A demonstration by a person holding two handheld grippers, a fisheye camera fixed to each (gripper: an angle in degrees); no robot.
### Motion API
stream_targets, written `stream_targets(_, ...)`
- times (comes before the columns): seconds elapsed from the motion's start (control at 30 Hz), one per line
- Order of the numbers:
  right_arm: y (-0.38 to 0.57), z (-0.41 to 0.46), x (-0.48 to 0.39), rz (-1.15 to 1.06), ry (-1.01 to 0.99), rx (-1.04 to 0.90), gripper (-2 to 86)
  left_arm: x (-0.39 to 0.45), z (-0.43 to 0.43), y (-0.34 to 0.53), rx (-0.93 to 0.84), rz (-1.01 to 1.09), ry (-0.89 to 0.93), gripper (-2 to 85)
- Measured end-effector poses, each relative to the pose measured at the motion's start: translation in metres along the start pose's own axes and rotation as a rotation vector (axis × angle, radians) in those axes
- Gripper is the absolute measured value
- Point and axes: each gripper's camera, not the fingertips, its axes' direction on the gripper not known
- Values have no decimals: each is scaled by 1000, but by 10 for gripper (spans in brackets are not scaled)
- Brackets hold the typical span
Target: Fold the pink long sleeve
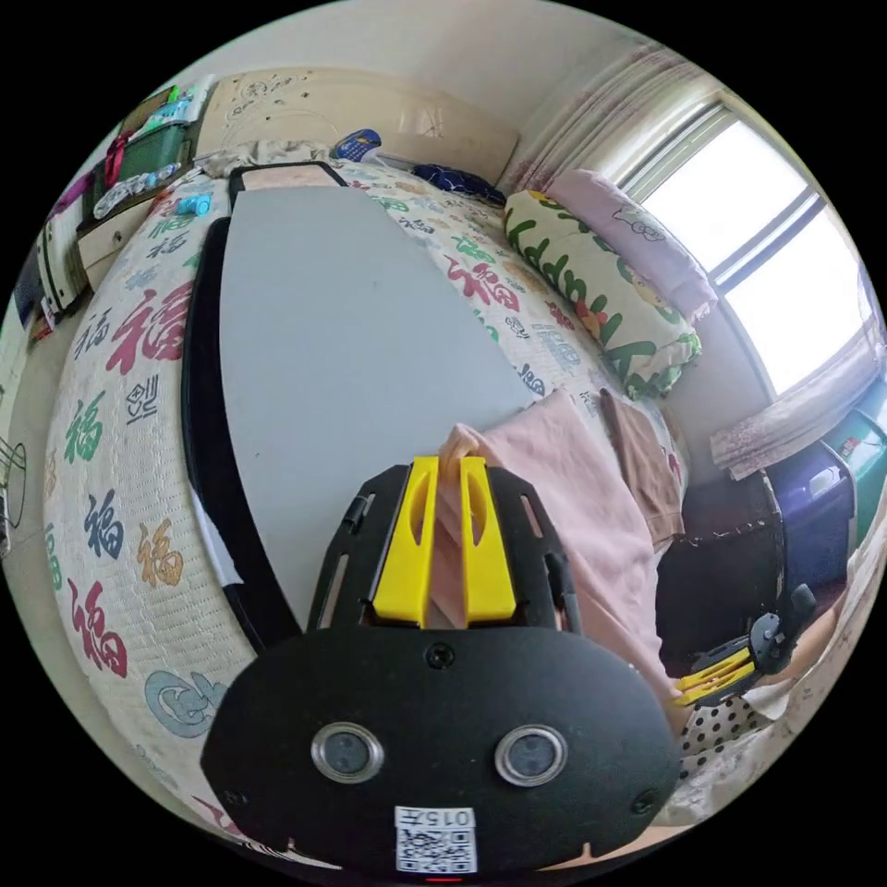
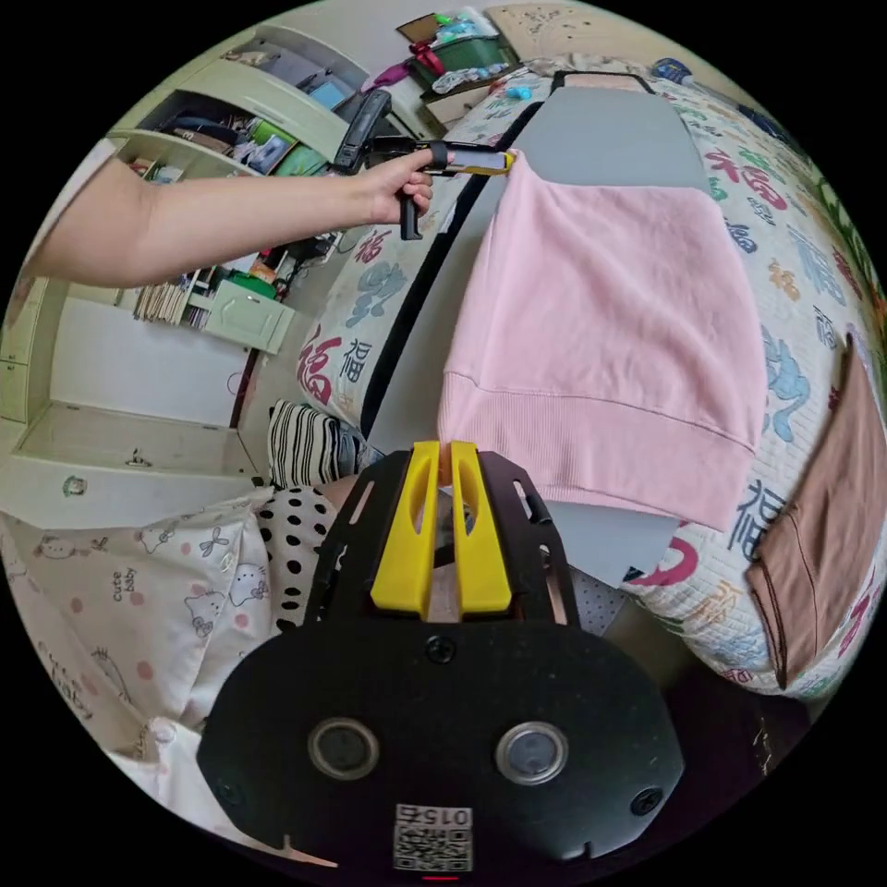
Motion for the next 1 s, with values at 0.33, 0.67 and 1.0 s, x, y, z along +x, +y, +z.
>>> stream_targets(0.33, -79, 73, 20, -92, 152, -242, 10, -93, -6, 90, 100, -529, 52, 117)
stream_targets(0.67, -156, 3, 29, -199, 85, -184, 12, -50, 48, 61, 39, -284, 10, 22)
stream_targets(1.0, -287, -12, 86, -173, 86, -371, 41, -57, 96, 93, -23, -259, -80, 65)
